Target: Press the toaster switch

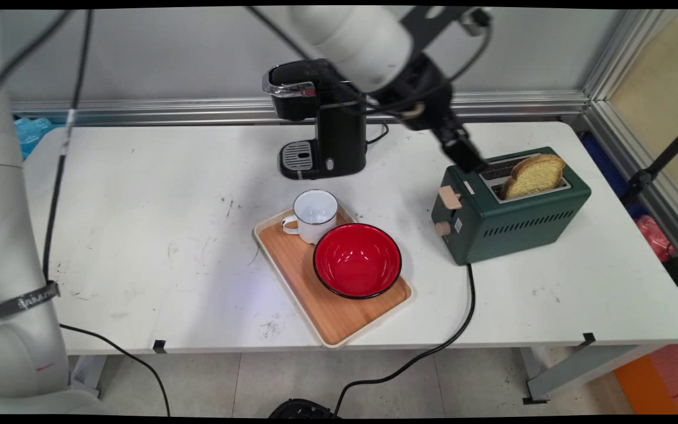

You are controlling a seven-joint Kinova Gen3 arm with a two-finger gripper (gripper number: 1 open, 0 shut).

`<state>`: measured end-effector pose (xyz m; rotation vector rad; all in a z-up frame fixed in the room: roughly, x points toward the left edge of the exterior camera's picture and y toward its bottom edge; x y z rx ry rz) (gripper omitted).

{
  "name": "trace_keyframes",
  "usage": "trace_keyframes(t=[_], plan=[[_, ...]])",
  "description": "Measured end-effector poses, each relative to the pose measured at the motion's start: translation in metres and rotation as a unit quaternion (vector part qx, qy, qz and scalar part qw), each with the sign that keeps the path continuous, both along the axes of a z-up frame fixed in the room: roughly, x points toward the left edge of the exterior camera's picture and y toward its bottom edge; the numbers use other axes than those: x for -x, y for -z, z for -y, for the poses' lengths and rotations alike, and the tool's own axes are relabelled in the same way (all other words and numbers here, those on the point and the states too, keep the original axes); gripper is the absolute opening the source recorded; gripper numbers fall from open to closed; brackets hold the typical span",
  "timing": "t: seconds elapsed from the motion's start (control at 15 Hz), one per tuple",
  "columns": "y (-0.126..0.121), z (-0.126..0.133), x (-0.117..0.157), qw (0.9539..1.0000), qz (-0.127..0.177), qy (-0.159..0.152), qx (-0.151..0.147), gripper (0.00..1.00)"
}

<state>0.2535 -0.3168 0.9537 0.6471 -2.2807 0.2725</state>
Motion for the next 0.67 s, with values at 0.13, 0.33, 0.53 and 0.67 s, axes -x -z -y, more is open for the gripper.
trace_keyframes(t=[0.13, 0.33, 0.53, 0.67], plan=[[0.001, -0.014, -0.021, 1.0000, 0.001, -0.001, -0.001, 1.00], [0.005, -0.027, -0.044, 1.0000, 0.004, -0.007, -0.003, 1.00], [0.014, -0.034, -0.056, 0.9998, 0.004, -0.016, -0.008, 1.00], [0.022, -0.035, -0.059, 0.9998, 0.004, -0.019, -0.010, 1.00]])
